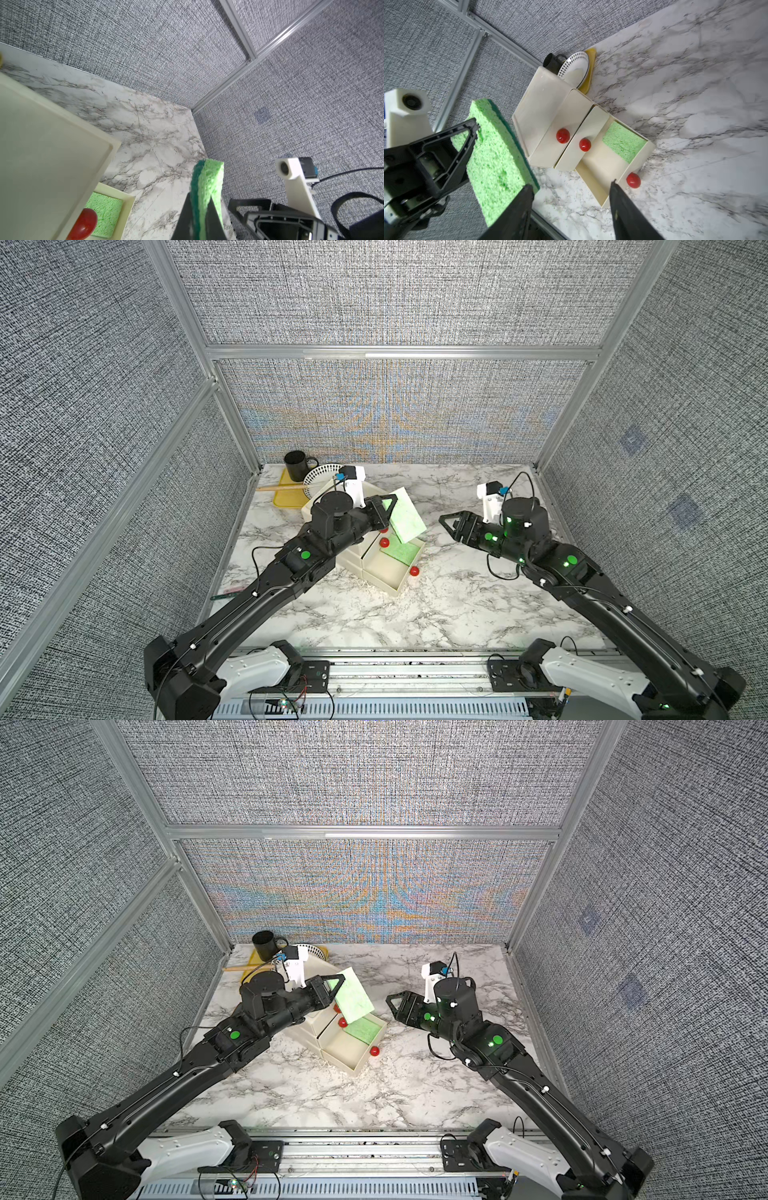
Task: Please put the sticky notes in the drawer by color
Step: Pick up the sponge from the center of the board.
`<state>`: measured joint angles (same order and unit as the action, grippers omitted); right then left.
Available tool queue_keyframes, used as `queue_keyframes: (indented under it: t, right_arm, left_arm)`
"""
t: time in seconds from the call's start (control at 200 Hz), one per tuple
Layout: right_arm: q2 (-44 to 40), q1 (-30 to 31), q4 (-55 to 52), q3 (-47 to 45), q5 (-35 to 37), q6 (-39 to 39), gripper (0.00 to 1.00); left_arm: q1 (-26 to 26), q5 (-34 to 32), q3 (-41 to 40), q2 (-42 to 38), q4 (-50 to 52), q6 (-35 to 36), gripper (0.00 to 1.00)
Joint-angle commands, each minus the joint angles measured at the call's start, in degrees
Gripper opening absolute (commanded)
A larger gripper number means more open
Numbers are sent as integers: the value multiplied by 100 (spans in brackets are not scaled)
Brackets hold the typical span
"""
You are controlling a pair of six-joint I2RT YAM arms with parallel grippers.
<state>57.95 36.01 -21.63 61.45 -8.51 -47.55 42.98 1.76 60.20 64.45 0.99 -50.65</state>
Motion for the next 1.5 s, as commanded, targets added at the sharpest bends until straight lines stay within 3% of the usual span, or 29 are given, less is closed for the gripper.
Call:
queue_keyframes:
  t: [0.0, 0.215, 0.576, 0.651, 0.741, 0.776, 0.836, 0.926, 1.056, 1.176, 1.296, 1.491]
  right_arm:
    - [146, -7, 1163, -201, -917, -525, 62]
    - [474, 46, 2407, -468, -1530, -1227, 62]
    - [691, 149, 2934, -537, -1692, -1569, 57]
    - [691, 168, 2978, -546, -1690, -1587, 46]
    - [667, 178, 2950, -538, -1637, -1569, 14]
    - [652, 178, 2879, -509, -1596, -1529, 2]
    - [627, 162, 2510, -370, -1431, -1375, 0]
    - [532, 96, 1500, -67, -918, -1039, 0]
    - [300, -265, -83, 270, -92, -570, 0]
    - [387, -796, -1446, 461, 218, -195, 0]
    - [787, -994, -1906, 393, -134, 171, 0]
    - [1468, -815, -1213, 70, -1218, 299, 0]
  left_arm:
    - [0, -426, -305, -147, -669, -532, 1]
    - [0, -439, -527, -139, -995, -932, 1]
    - [4, -434, -679, -82, -1307, -1230, 1]
    - [0, -432, -690, -87, -1311, -1246, 1]
    - [2, -383, -652, -57, -1263, -1175, 2]
    - [0, -331, -596, -40, -1169, -1092, 17]
    - [0, -290, -446, -22, -868, -907, 64]
    - [1, -476, -62, -50, 30, -369, 93]
    - [-1, -1298, 344, -271, 1190, 586, 97]
    - [0, -2001, 263, -631, 1463, 1278, 97]
    - [0, -2249, 109, -891, 1504, 1635, 97]
    - [0, -2198, 70, -943, 1639, 1729, 96]
